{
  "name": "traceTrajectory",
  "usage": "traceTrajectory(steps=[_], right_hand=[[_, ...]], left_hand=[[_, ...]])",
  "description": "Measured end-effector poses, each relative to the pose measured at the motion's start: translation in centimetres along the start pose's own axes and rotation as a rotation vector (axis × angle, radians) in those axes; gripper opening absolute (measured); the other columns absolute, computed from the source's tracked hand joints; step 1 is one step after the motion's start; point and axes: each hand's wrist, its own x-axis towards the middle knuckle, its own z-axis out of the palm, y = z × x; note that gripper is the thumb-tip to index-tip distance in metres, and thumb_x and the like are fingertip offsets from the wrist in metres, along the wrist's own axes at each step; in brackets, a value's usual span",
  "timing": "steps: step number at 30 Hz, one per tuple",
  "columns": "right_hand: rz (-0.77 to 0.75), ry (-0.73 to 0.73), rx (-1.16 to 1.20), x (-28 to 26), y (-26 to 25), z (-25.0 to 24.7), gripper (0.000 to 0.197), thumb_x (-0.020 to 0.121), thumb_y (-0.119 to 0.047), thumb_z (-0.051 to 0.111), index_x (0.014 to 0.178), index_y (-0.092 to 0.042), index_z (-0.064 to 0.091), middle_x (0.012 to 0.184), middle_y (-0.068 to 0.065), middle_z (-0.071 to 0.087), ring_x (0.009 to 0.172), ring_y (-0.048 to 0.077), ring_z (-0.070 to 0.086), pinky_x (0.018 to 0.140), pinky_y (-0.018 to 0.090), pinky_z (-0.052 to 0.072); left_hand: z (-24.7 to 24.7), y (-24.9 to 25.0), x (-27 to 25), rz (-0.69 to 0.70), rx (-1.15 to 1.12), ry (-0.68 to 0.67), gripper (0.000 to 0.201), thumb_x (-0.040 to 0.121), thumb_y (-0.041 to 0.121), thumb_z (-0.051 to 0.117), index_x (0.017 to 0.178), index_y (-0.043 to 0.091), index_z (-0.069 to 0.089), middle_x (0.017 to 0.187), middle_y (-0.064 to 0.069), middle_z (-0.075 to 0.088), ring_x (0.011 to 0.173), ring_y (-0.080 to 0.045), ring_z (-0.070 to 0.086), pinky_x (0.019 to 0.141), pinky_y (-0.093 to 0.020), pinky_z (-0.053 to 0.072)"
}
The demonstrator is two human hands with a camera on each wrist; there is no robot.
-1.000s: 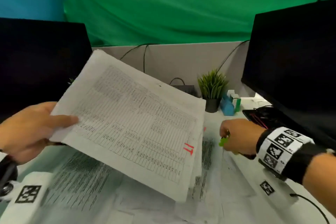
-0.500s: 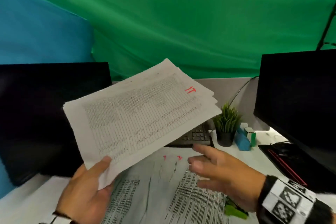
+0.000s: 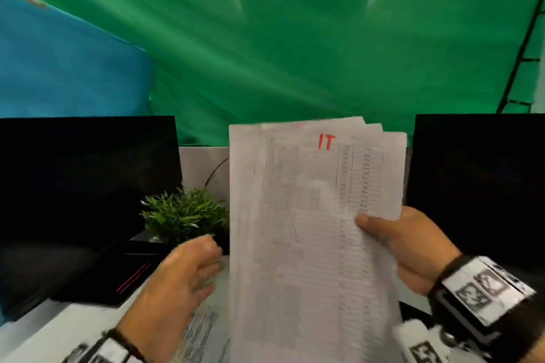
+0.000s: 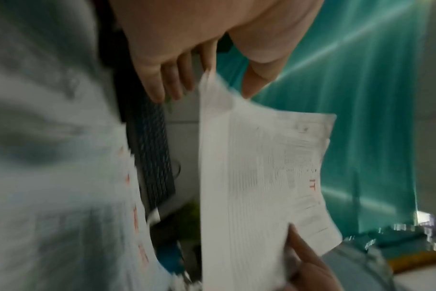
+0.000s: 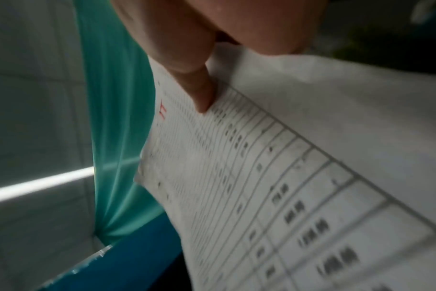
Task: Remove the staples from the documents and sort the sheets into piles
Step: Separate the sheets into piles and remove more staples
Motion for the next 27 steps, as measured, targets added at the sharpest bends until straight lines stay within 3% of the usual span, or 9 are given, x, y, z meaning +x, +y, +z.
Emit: traceTrajectory(steps=[2, 3, 7, 11, 16, 23, 27], right_hand=[[0.044, -0.084, -0.066, -0.5, 0.8, -0.4, 0.032, 0.091, 0.000, 0.060, 0.122, -0.009, 0.065, 0.112, 0.013, 0.075, 0.101, 0.034, 0.073, 0.091, 0.053, 0.056], [0.064, -0.105, -0.093, -0.6, 1.3, -0.3, 0.033, 0.092, -0.002, 0.060, 0.123, -0.011, 0.063, 0.113, 0.013, 0.075, 0.102, 0.037, 0.072, 0.092, 0.057, 0.054], [0.069, -0.027, -0.096, -0.5, 2.4, 0.0, 0.027, 0.094, -0.012, 0.060, 0.121, -0.015, 0.064, 0.112, 0.012, 0.075, 0.100, 0.040, 0.072, 0.091, 0.062, 0.053], [0.046, 0.100, -0.149, -0.2, 2.6, -1.0, 0.020, 0.092, -0.022, 0.064, 0.109, -0.014, 0.070, 0.102, 0.010, 0.077, 0.092, 0.037, 0.074, 0.086, 0.060, 0.055], [0.025, 0.207, -0.042, 0.6, 1.9, -4.3, 0.022, 0.091, -0.017, 0.065, 0.110, -0.008, 0.071, 0.108, 0.015, 0.075, 0.096, 0.040, 0.073, 0.093, 0.062, 0.050], [0.053, 0.130, -0.137, 0.0, 3.1, -2.1, 0.015, 0.092, -0.013, 0.064, 0.101, -0.005, 0.073, 0.097, 0.018, 0.077, 0.087, 0.042, 0.074, 0.087, 0.061, 0.055], [0.026, 0.078, -0.156, -0.6, 3.8, -0.2, 0.016, 0.095, -0.013, 0.061, 0.098, -0.004, 0.074, 0.095, 0.016, 0.077, 0.088, 0.039, 0.074, 0.084, 0.056, 0.057]], left_hand=[[1.2, 1.4, -0.4, 0.020, 0.099, -0.199, 0.033, 0.092, 0.033, 0.061, 0.120, 0.020, 0.073, 0.120, -0.007, 0.075, 0.112, -0.029, 0.071, 0.103, -0.051, 0.051], [1.7, 1.7, -0.4, 0.024, 0.111, -0.210, 0.031, 0.099, 0.026, 0.055, 0.124, 0.017, 0.071, 0.121, -0.009, 0.075, 0.112, -0.030, 0.071, 0.102, -0.053, 0.051], [2.5, 0.6, 0.1, -0.002, -0.028, -0.090, 0.031, 0.106, 0.019, 0.048, 0.124, 0.005, 0.069, 0.116, -0.016, 0.076, 0.110, -0.035, 0.072, 0.105, -0.053, 0.051], [2.4, -0.4, -0.2, -0.023, -0.118, -0.073, 0.033, 0.106, 0.021, 0.046, 0.124, 0.006, 0.069, 0.118, -0.017, 0.075, 0.109, -0.035, 0.072, 0.100, -0.051, 0.053], [0.5, -0.1, 0.7, -0.020, -0.190, 0.016, 0.032, 0.107, 0.020, 0.045, 0.127, 0.008, 0.066, 0.118, -0.016, 0.075, 0.109, -0.035, 0.072, 0.094, -0.050, 0.055], [1.7, -0.9, 0.8, 0.028, -0.029, 0.009, 0.029, 0.107, 0.017, 0.047, 0.124, 0.012, 0.070, 0.117, -0.011, 0.076, 0.111, -0.032, 0.072, 0.101, -0.054, 0.053], [3.1, -1.2, 0.4, 0.145, 0.086, 0.047, 0.022, 0.103, 0.013, 0.056, 0.108, 0.006, 0.076, 0.101, -0.013, 0.079, 0.098, -0.035, 0.075, 0.088, -0.053, 0.061]])
